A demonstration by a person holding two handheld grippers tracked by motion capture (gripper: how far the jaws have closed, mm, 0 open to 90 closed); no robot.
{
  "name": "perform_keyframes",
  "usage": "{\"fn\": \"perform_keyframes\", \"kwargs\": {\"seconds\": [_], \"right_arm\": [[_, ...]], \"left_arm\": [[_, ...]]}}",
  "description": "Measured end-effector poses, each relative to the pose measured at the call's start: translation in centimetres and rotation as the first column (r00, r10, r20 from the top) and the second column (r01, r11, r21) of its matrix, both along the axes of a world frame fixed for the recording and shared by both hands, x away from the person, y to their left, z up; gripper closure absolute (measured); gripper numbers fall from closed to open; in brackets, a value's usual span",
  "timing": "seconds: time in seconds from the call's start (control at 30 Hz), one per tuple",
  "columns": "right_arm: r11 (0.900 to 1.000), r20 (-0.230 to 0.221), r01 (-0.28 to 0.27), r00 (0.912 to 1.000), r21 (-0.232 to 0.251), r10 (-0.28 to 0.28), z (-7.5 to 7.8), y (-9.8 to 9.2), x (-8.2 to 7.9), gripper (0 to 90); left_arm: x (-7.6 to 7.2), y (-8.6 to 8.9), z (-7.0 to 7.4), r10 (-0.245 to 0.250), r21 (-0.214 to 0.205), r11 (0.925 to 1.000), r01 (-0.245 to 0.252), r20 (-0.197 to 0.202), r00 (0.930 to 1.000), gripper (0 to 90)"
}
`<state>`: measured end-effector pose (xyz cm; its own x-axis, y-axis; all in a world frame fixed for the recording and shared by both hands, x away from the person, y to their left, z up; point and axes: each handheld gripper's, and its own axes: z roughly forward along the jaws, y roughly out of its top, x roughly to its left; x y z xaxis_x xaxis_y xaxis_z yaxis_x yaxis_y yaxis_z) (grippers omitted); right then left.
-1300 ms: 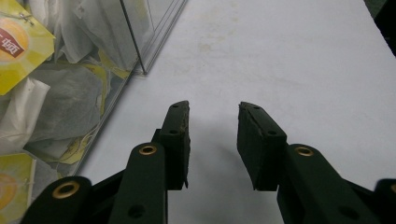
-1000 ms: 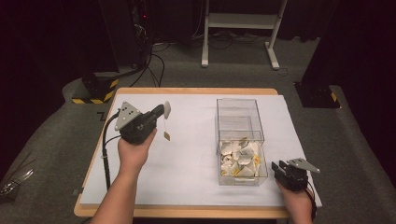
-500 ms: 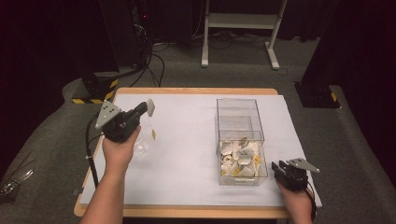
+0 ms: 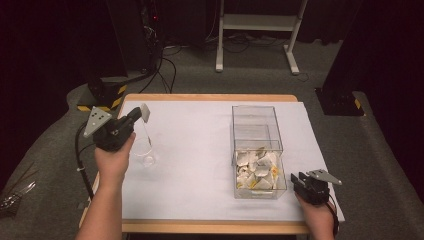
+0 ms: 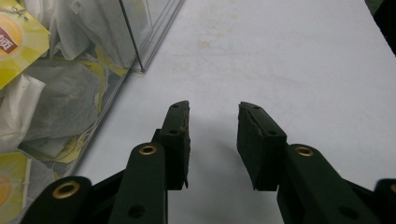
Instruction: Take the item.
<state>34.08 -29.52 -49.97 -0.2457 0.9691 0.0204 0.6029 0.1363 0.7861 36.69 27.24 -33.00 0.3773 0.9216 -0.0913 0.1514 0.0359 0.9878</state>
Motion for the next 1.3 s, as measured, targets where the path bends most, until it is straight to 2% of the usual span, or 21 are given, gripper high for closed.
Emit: {"fn": "perform_keyframes", "kwargs": {"seconds": [0.5,1.3], "right_arm": [[1.0,0.002,-0.001,1.0,-0.001,0.001,0.0,0.0,0.0,64.5],[1.0,0.004,-0.008,1.0,-0.002,0.008,0.0,0.0,0.0,64.5]], "left_arm": [[-0.1,1.6,-1.1,0.031,0.004,0.9995,-0.031,-0.021,0.9993,90.0],[-0.1,2.1,-4.9,0.039,0.014,0.9992,-0.038,-0.098,0.9944,90.0]]}}
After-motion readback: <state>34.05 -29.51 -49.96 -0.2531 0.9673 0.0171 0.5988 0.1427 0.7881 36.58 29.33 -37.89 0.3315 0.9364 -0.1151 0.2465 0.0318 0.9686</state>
